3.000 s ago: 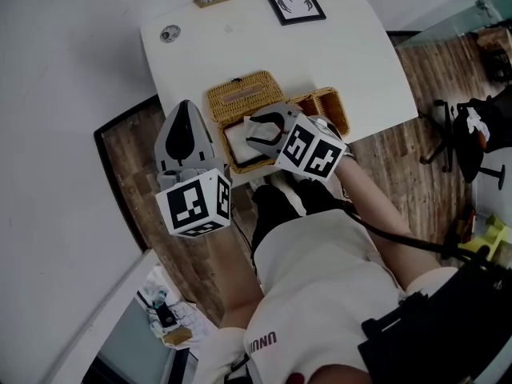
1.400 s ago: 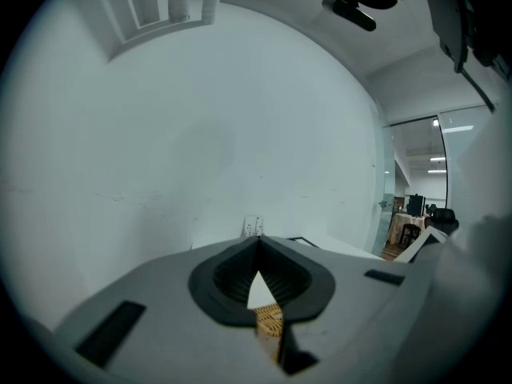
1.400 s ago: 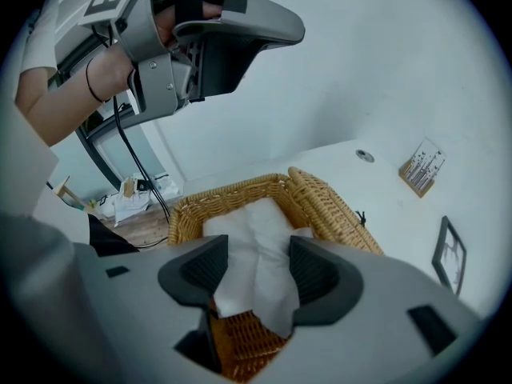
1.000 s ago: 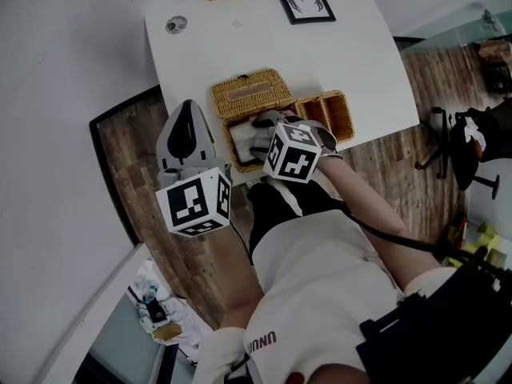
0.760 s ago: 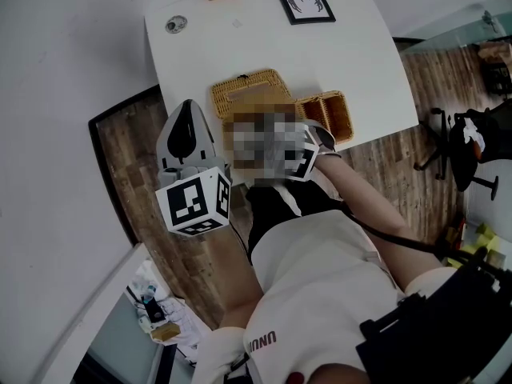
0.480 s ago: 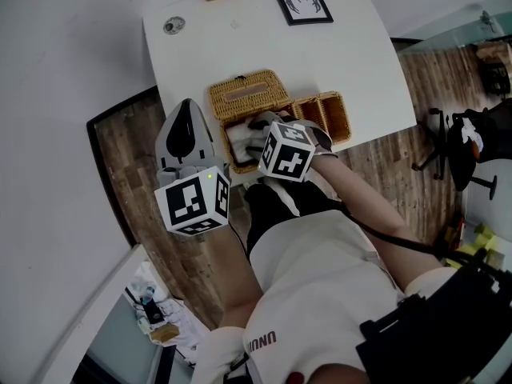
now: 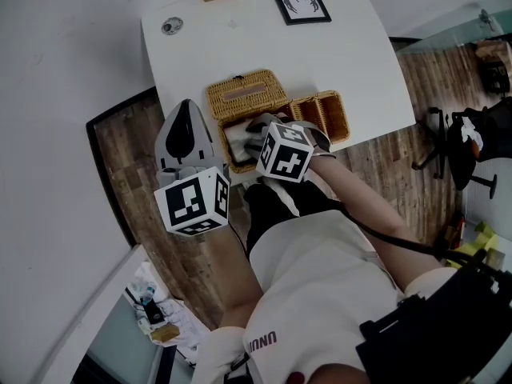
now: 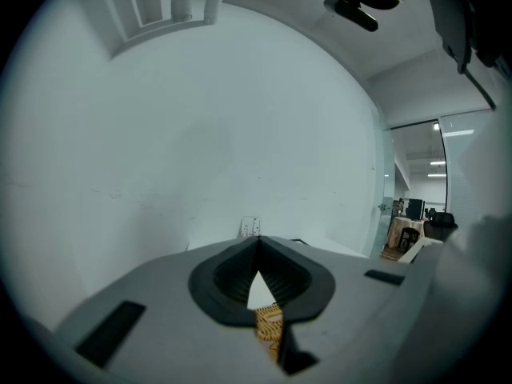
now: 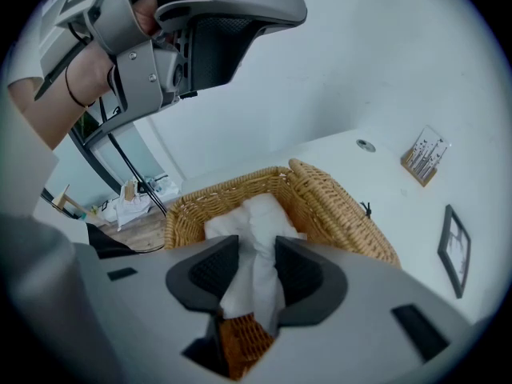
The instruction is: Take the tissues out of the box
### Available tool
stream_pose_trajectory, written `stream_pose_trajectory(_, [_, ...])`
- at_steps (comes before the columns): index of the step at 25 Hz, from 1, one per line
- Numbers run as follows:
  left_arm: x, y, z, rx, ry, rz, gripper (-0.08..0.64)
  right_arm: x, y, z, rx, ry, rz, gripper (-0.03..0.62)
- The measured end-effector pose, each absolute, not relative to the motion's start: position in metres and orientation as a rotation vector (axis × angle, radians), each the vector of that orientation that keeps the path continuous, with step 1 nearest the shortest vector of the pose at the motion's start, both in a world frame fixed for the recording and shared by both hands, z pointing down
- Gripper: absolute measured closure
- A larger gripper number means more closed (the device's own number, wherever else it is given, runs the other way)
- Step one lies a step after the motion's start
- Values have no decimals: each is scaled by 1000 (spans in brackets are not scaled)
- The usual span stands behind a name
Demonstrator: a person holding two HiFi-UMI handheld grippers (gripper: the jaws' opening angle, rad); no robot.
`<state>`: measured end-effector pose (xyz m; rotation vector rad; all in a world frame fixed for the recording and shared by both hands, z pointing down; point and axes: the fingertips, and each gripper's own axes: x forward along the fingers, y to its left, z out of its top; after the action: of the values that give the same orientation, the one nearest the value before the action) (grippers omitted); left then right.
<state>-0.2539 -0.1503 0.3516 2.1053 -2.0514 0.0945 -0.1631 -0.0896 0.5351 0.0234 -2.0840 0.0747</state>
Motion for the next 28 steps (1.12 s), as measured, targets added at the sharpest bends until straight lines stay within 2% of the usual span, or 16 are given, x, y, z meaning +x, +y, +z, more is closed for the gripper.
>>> stream_pose_trajectory(28, [-251, -149, 344, 2125, -2064, 132, 548, -161, -88, 524, 113, -2137, 57, 549])
